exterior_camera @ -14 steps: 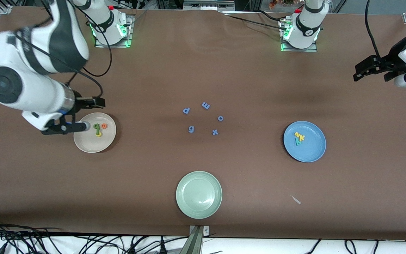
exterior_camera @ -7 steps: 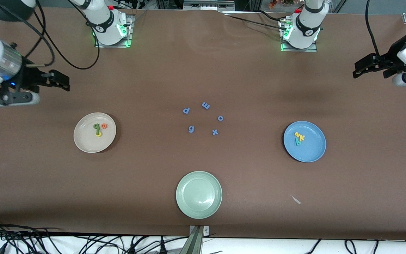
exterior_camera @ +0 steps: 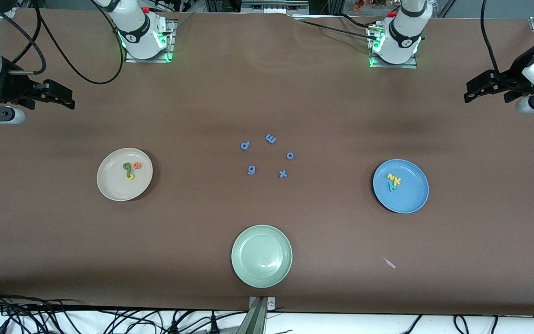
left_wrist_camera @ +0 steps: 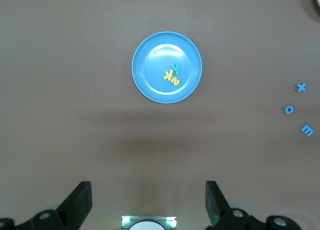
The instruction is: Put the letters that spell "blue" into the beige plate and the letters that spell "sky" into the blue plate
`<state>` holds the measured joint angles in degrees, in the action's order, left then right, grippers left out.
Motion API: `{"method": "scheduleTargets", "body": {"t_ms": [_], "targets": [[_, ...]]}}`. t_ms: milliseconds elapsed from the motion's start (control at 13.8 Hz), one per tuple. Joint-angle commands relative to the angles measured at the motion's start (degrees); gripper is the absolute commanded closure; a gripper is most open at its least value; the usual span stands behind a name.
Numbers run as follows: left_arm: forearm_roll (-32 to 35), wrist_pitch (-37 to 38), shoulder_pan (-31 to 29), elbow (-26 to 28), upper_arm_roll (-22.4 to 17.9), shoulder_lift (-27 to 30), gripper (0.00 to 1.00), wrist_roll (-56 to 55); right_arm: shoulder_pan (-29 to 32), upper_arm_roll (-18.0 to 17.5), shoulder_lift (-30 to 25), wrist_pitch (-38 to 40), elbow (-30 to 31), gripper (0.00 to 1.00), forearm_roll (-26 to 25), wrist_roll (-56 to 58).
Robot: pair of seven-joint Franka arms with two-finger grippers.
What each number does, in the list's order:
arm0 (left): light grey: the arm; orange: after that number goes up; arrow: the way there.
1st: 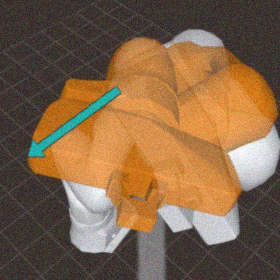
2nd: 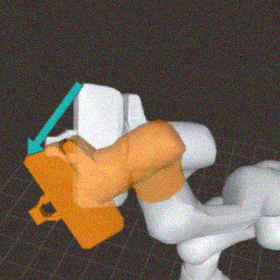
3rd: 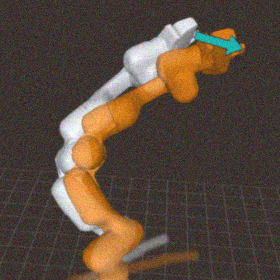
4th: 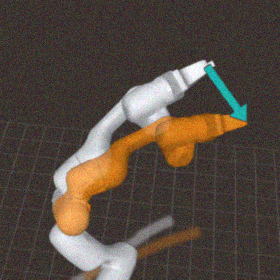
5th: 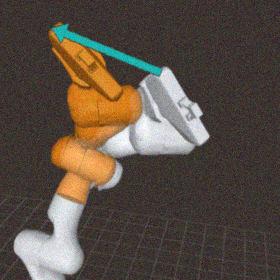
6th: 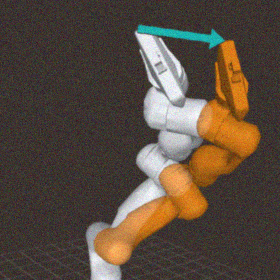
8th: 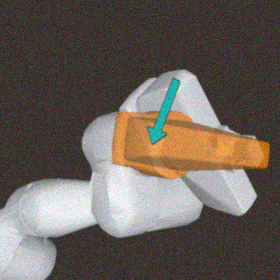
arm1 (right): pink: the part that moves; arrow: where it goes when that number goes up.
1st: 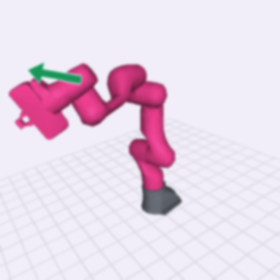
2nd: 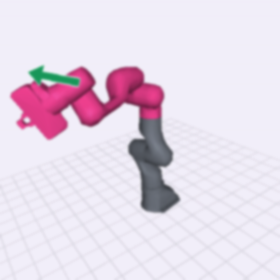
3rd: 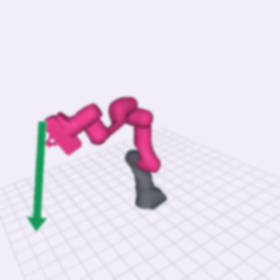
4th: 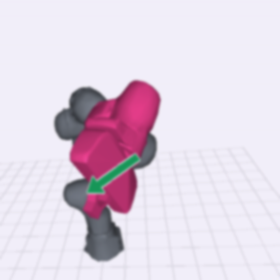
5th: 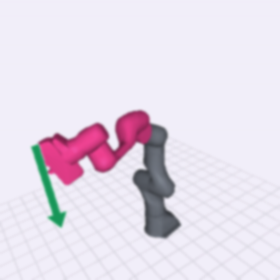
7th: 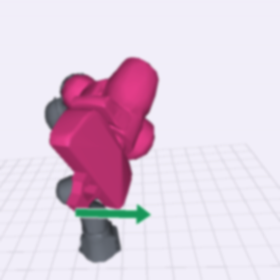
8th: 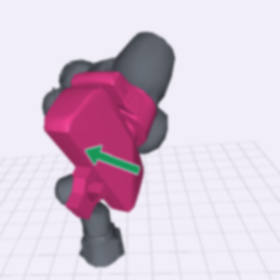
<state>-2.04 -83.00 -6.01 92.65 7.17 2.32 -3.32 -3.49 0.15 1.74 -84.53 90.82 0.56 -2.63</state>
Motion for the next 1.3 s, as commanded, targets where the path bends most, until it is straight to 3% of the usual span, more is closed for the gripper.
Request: {"method": "scheduleTargets", "body": {"t_ms": [0,1229], "targets": [[1.25,1.44,-0.06,-1.95,0.13,-0.74,0.00,0.42,3.83,-2.69,-3.05,-1.59,3.83,0.00,-0.73,-0.10],[1.25,1.44,-0.06,-1.95,0.21,-0.82,0.00,0.42,5.07,-2.61,-1.12,-5.03,3.13,0.00,-0.39,-0.45]]}}
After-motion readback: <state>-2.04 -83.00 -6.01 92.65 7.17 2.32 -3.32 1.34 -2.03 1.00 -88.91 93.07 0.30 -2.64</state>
